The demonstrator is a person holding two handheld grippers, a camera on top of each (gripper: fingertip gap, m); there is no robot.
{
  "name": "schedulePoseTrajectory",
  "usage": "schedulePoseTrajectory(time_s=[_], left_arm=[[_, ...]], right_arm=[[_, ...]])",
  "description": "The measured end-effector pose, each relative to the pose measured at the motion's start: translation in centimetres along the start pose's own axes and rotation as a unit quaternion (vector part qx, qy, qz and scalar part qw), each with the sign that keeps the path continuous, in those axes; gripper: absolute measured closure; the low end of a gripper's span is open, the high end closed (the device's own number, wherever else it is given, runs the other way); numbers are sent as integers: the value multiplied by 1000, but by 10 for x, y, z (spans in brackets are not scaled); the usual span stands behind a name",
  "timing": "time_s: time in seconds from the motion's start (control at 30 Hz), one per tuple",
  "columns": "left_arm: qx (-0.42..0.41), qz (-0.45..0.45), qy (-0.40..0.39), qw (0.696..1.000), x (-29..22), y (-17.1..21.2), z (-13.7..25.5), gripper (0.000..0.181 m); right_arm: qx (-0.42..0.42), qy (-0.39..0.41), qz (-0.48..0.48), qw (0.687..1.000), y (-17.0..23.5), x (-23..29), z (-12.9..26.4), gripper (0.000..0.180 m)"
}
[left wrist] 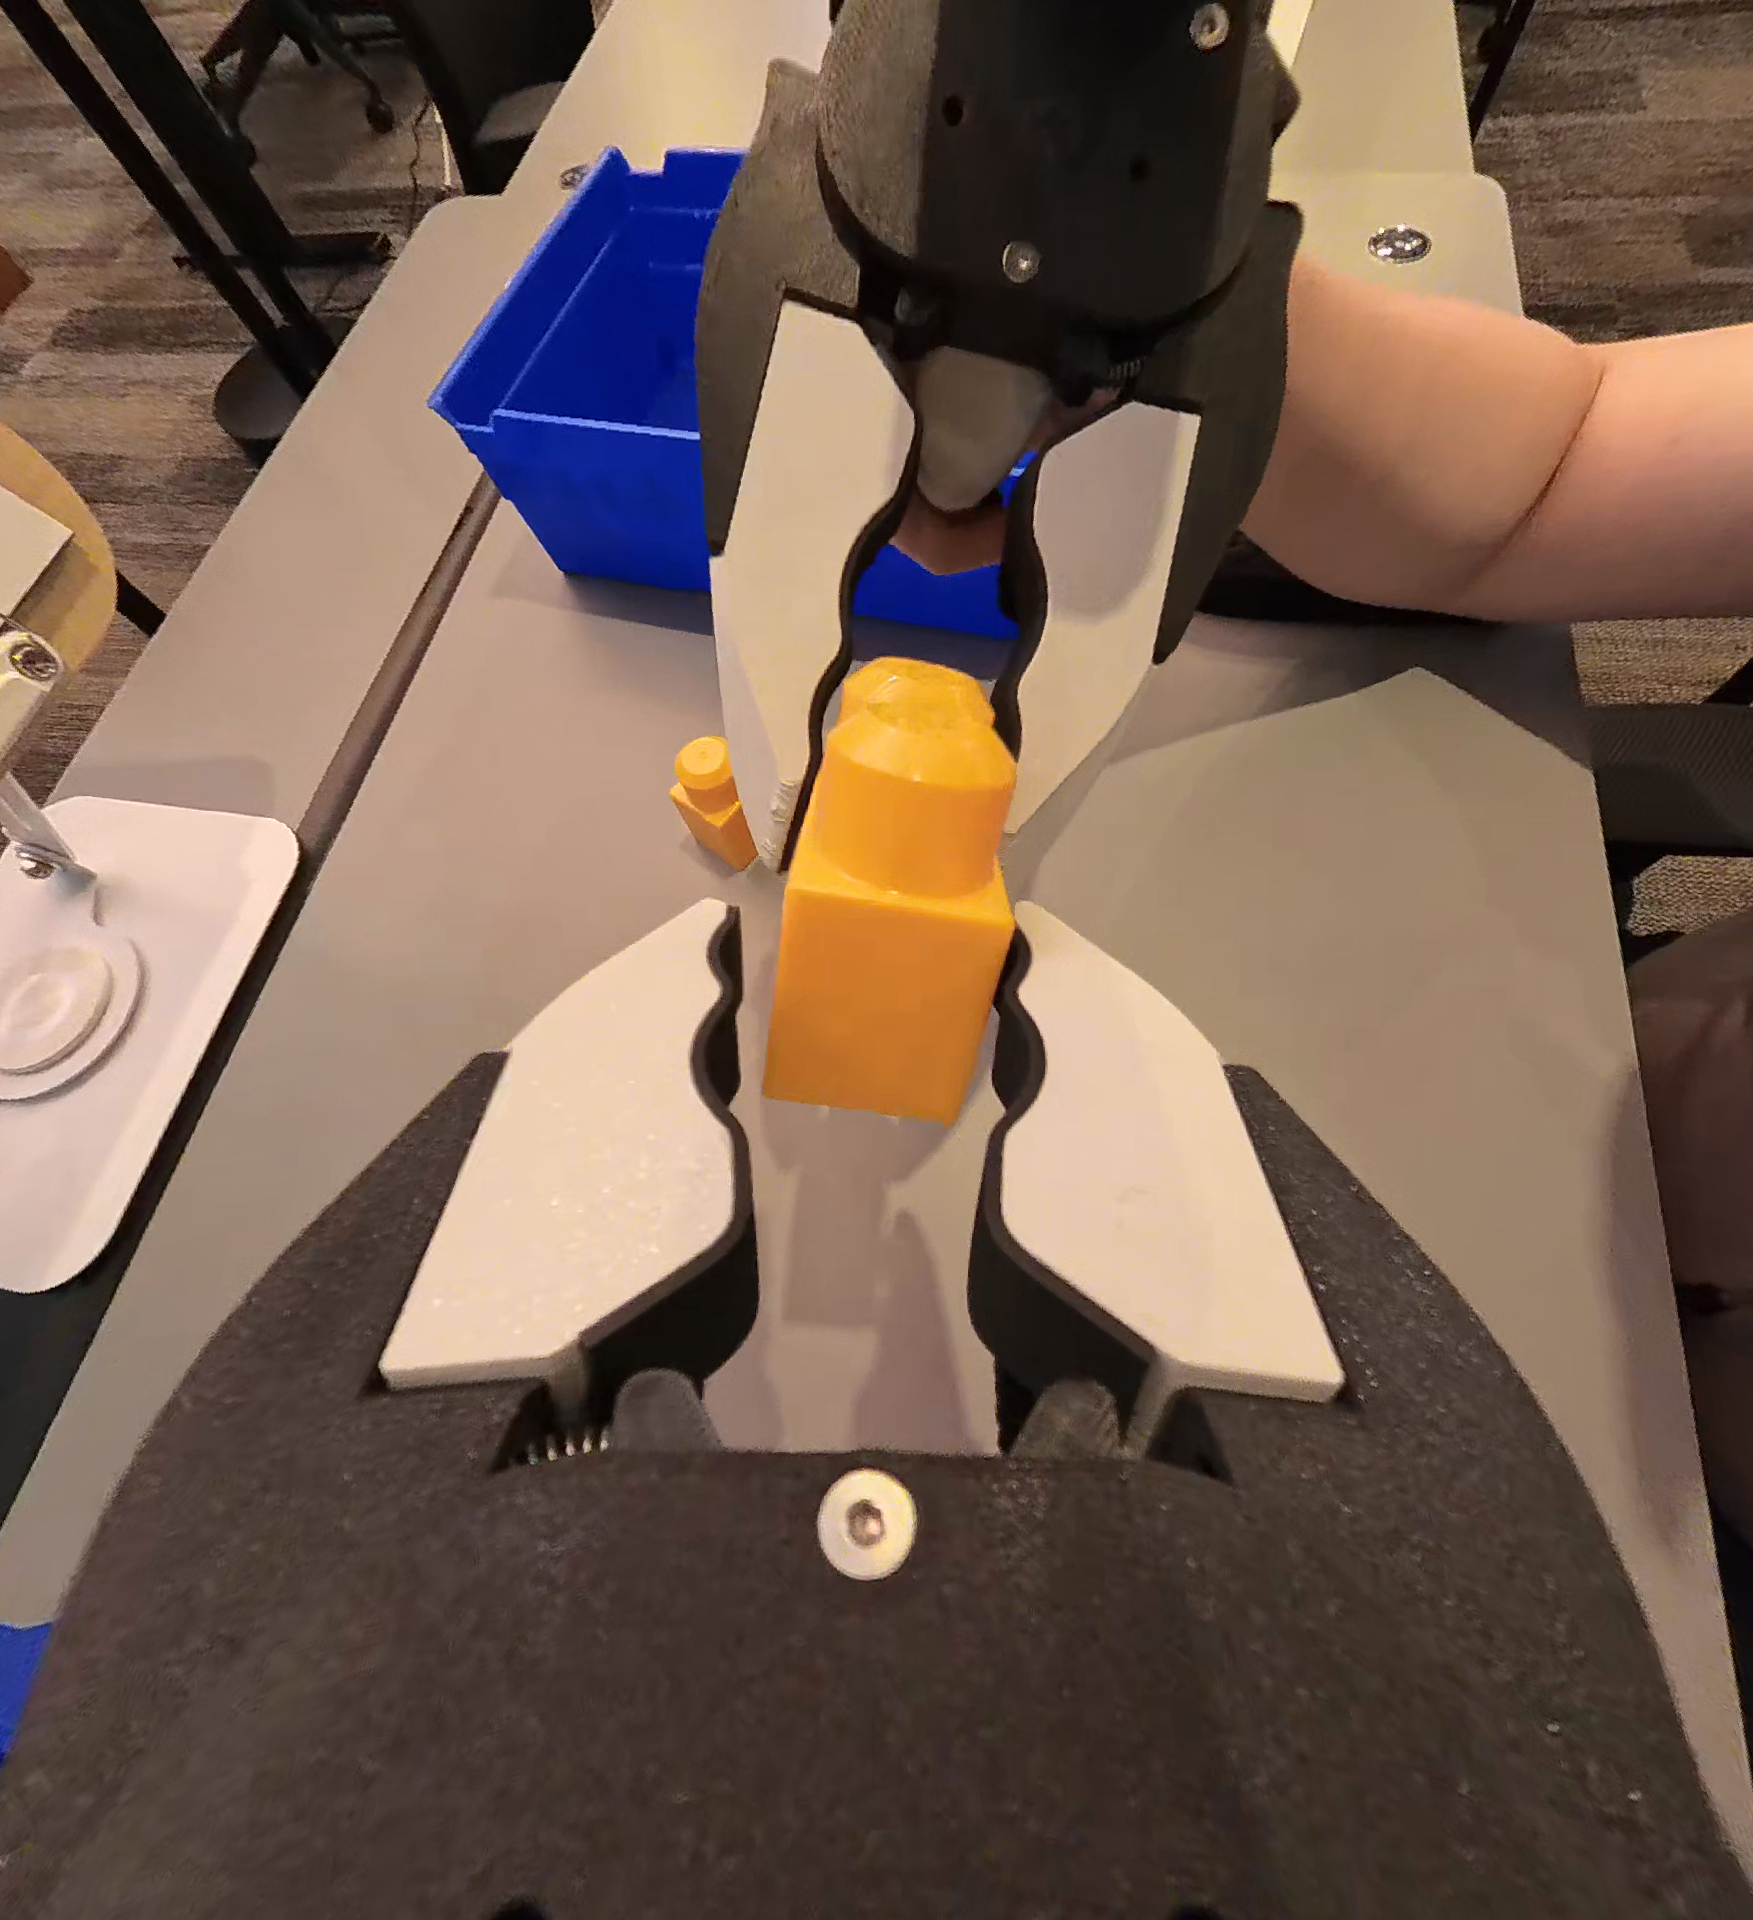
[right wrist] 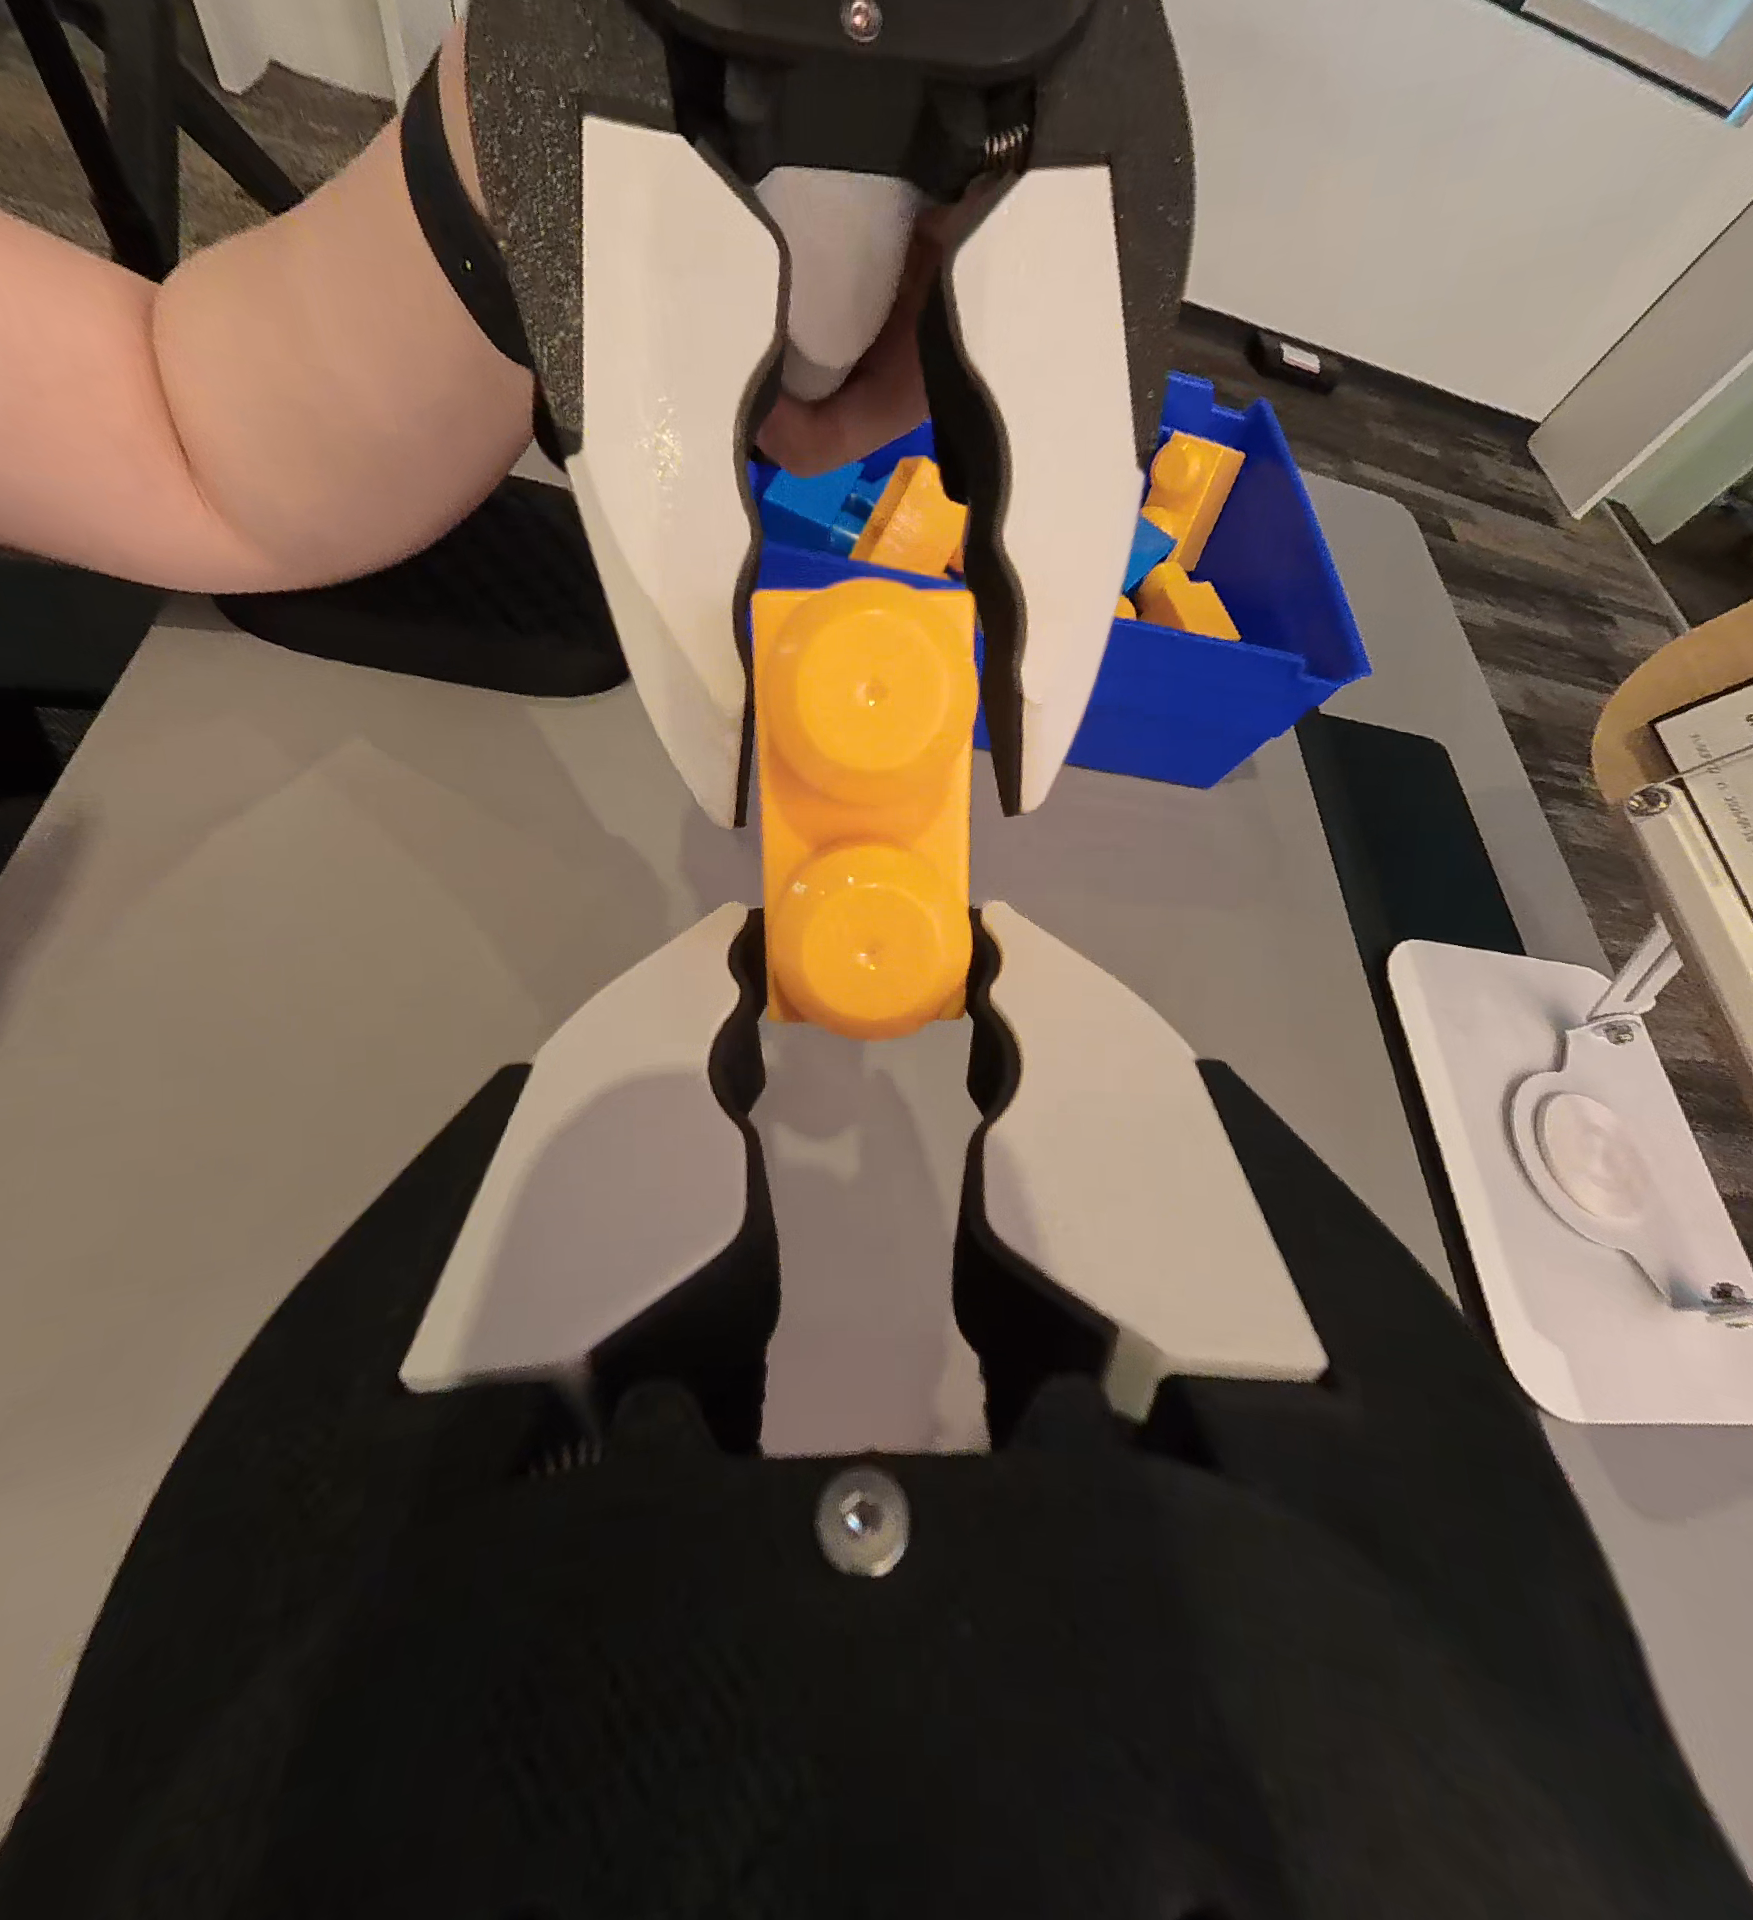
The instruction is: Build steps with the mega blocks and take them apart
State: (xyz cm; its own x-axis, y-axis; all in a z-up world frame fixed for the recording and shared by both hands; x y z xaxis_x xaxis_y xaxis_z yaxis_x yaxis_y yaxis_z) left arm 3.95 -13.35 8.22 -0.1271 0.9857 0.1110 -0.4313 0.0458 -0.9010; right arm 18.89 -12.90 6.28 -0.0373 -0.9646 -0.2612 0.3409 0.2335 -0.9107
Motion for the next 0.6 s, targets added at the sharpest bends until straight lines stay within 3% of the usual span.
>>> schedulePoseTrajectory(time_s=[0.4, 0.5, 0.6], left_arm=[[8, -10, -17, 1000, 2, -1, -7, 142], [-14, -7, -30, 999, 7, -4, 3, 143], [-36, 0, -64, 997, 15, -6, 25, 143]], right_arm=[[13, 32, 25, 999, -2, -2, 7, 142], [11, 68, 42, 997, -5, -7, 20, 127], [7, 109, 23, 994, 0, -20, 39, 125]])
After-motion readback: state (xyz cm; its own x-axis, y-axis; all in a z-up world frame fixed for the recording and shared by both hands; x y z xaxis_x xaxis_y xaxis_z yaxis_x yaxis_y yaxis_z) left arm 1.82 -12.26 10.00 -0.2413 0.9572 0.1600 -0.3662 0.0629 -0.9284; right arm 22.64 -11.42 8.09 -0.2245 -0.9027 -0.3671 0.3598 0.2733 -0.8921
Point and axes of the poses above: each gripper's, where its closed fingertips meet, z back along the fingers, y out of its underside, x = y × z across the jaws, the point moved 9 cm from there along z, back along the fingers, and after that the axes turned 10 degrees about -x, right-handed, at the moved point
